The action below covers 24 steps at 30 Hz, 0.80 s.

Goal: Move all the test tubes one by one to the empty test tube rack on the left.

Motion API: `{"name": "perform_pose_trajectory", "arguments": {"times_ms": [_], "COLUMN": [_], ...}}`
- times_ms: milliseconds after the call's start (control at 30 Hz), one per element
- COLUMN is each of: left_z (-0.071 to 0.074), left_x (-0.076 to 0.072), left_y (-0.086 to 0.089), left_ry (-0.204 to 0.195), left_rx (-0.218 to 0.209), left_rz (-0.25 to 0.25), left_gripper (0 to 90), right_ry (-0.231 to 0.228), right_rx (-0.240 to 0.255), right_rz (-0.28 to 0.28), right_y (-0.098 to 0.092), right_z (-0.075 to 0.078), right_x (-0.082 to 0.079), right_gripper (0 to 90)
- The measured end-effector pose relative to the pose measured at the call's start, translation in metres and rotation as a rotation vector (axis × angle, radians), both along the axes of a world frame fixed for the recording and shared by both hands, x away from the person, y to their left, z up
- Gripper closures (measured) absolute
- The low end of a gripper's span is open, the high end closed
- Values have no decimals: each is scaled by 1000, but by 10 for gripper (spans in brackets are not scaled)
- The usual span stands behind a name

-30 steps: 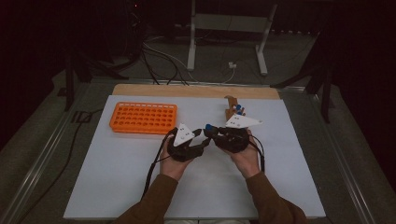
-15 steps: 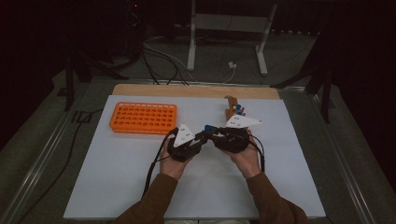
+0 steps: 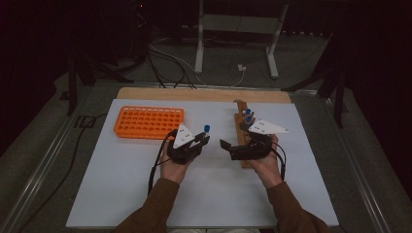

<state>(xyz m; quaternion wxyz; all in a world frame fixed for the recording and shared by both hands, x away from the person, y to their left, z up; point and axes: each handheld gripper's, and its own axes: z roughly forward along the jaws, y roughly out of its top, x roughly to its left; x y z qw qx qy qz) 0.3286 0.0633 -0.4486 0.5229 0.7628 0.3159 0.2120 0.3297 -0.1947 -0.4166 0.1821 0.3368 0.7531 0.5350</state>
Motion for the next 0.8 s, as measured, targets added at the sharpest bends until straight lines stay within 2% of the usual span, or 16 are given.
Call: {"name": "perform_pose_trajectory", "arguments": {"times_ms": [133,167,400,533,600,700,800], "left_z": [1,2,4,6,7,9,9], "left_x": [1,2,6,10,13,21,25], "left_y": [6,9,25,33,39,49,53], "left_ry": [-1,-2,-9,-15,-17,-24,-25], "left_rx": [-1,0,-25,-26,-42,-42,-41], "left_rz": [16,21,63,94,113,146,162], "left_gripper": [782,782,781,780,780,781,780], "right_ry": [-15,-20,-21,-25,-29,-44,-46], "right_rx": [1,-4,-17,-18,-12,14,19], "right_rz": [-22,-48,-101,-118,-120,-141,-151], "right_y": [-13,-21,-46,-55,-57,-64,-68], "right_z": [-1,-2,-8,-9,-8,-6,-6], "right_x": [-1,-1,-7,-8,-8,-8,-8], "right_gripper": [0,0,0,0,0,0,0]}}
